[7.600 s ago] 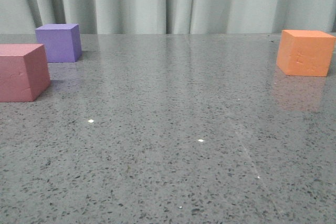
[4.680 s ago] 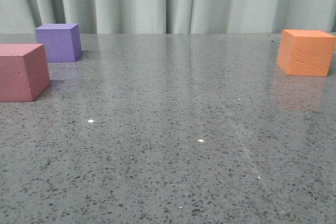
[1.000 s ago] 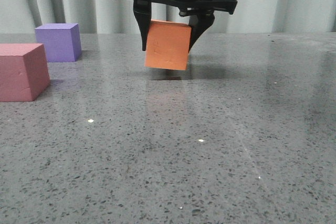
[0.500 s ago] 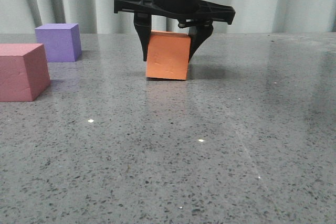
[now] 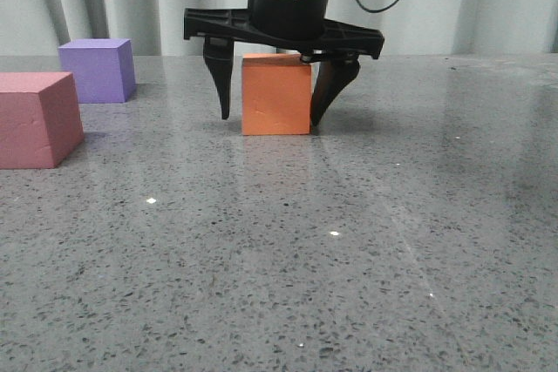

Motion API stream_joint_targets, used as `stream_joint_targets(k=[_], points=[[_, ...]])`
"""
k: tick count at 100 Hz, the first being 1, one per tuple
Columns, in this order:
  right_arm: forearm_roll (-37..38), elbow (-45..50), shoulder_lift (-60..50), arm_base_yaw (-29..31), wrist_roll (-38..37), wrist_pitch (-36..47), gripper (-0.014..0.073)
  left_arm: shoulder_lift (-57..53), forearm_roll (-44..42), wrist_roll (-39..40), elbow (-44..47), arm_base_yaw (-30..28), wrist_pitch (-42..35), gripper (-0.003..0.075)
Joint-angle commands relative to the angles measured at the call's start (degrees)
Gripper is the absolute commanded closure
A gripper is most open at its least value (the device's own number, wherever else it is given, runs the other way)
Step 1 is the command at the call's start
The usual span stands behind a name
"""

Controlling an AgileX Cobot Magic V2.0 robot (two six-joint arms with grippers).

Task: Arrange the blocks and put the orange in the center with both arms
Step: 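Lower the orange cube, open the right gripper and lift away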

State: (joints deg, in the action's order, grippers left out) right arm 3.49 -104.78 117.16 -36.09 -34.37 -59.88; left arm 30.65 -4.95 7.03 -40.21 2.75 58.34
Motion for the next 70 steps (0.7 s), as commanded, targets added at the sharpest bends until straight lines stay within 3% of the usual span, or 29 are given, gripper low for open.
stream_joint_targets(k=[1,37,70], points=[[0.14,-2.03,-3.60,0.15,0.56,0.42,-0.0058,0.72,-0.03,-0.11,-2.03,0.00,-3.64,0.0176],[2.17,-11.55,-3.66,0.15,2.06,-6.72,-0.0058,0.72,-0.03,-0.11,-2.03,0.00,-3.64,0.0176],[2.22,-23.73,-4.03,0.27,12.35,-16.35,-0.0058,0.72,-0.03,-0.11,-2.03,0.00,-3.64,0.0176]])
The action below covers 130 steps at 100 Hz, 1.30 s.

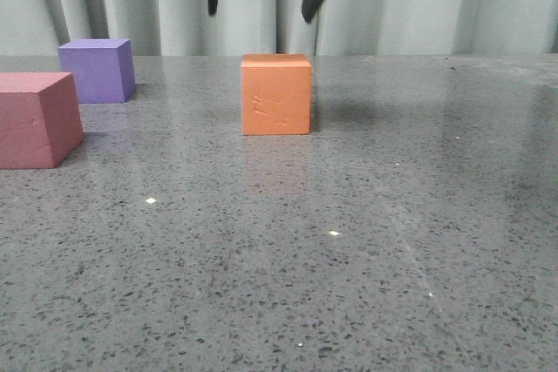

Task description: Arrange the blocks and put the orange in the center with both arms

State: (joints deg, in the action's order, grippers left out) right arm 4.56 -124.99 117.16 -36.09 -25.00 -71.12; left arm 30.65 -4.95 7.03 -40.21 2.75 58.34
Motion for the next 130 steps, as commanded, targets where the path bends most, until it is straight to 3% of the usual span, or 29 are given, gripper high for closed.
stream_joint_targets(k=[1,29,52,92,130], points=[[1.15,-3.58,-4.13,0.33,3.11,-5.11,-0.0058,0.72,-0.03,-0.11,-2.03,0.00,-3.64,0.0176],[0.94,-3.04,-8.01,2.52,7.94,-5.16,-0.0058,0.72,-0.03,-0.11,-2.03,0.00,-3.64,0.0176],[0.10,2.44,-12.67,8.15,10.71,-5.16,-0.0058,0.72,-0.03,-0.11,-2.03,0.00,-3.54,0.0176],[0.02,29.08,-30.28,21.31,12.51,0.35,-0.0058,0.72,-0.03,-0.11,-2.03,0.00,-3.65,0.0176],[0.20,53.59,-46.51,28.77,16.16,6.74,-0.0058,0.72,-0.14,-0.11,-2.03,0.00,-3.65,0.0176]])
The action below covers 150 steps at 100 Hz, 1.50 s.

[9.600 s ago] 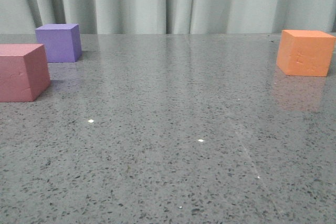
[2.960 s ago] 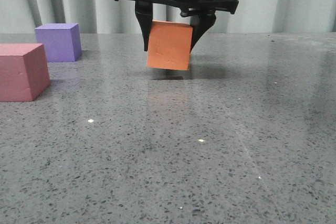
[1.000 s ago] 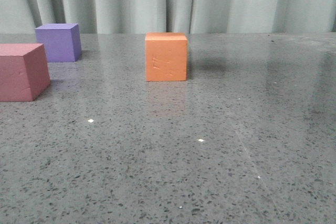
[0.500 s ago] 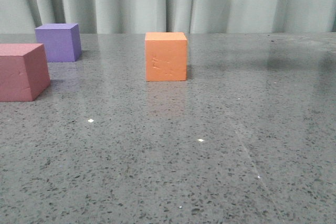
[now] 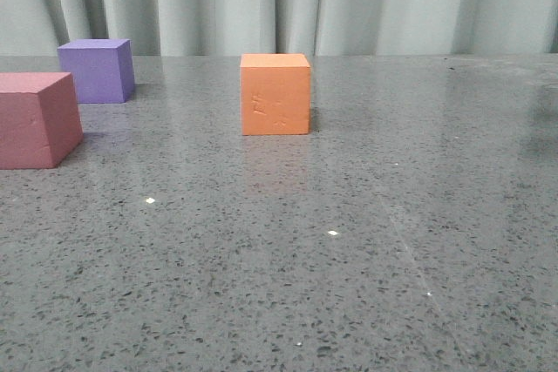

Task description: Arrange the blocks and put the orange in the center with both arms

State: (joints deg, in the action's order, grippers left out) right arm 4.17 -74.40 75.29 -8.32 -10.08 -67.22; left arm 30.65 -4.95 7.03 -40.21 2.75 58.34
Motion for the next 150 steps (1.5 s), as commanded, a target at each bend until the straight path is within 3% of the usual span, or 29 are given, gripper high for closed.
stream_joint_targets(k=[1,39,64,110,129,150], points=[[0.59,3.39,-5.19,0.99,1.24,2.94,-0.0058,0.72,-0.14,-0.11,-2.03,0.00,-3.65,0.0176],[0.33,19.05,-22.74,1.14,2.16,7.55,-0.0058,0.72,-0.14,-0.11,-2.03,0.00,-3.65,0.0176],[0.33,20.27,-31.62,1.14,2.16,6.24,-0.0058,0.72,-0.14,-0.11,-2.03,0.00,-3.73,0.0176],[0.33,20.27,-32.45,1.14,2.16,5.96,-0.0058,0.72,1.59,-0.11,-2.38,0.00,-3.73,0.0176],[0.33,20.27,-32.45,1.14,2.16,6.12,-0.0058,0.84,15.31,-9.07,-6.33,0.00,-5.61,0.0178],[0.33,20.27,-32.45,1.14,2.16,6.24,-0.0058,5.42,26.01,-10.71,-13.86,0.00,-8.17,0.0195]])
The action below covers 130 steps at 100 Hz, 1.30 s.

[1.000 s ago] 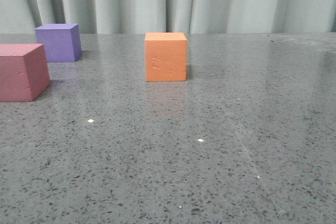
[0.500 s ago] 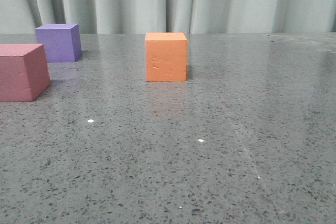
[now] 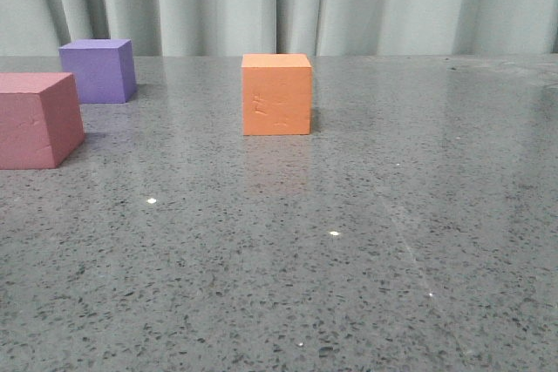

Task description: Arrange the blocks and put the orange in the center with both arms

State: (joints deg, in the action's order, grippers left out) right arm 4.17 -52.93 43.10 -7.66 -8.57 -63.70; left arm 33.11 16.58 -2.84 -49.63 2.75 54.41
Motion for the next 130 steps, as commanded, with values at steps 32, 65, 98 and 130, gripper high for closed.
stream_joint_targets(k=[32,65,98,130], points=[[0.33,-1.20,-0.26,0.48,0.64,3.10,-0.0058,17.24,15.11,-6.71,-14.37,2.42,-3.23,0.0195],[0.33,-1.20,-0.26,0.48,0.64,3.77,-0.0058,32.87,2.65,5.27,-21.75,25.27,-17.56,0.0195],[0.33,-1.20,-0.26,0.48,0.64,4.75,-0.0058,54.34,-35.57,38.57,-39.22,40.82,-13.98,0.0195],[0.33,-1.20,-0.26,0.48,0.64,5.18,-0.0058,69.83,-48.55,49.03,-54.95,43.43,-0.74,0.0193]])
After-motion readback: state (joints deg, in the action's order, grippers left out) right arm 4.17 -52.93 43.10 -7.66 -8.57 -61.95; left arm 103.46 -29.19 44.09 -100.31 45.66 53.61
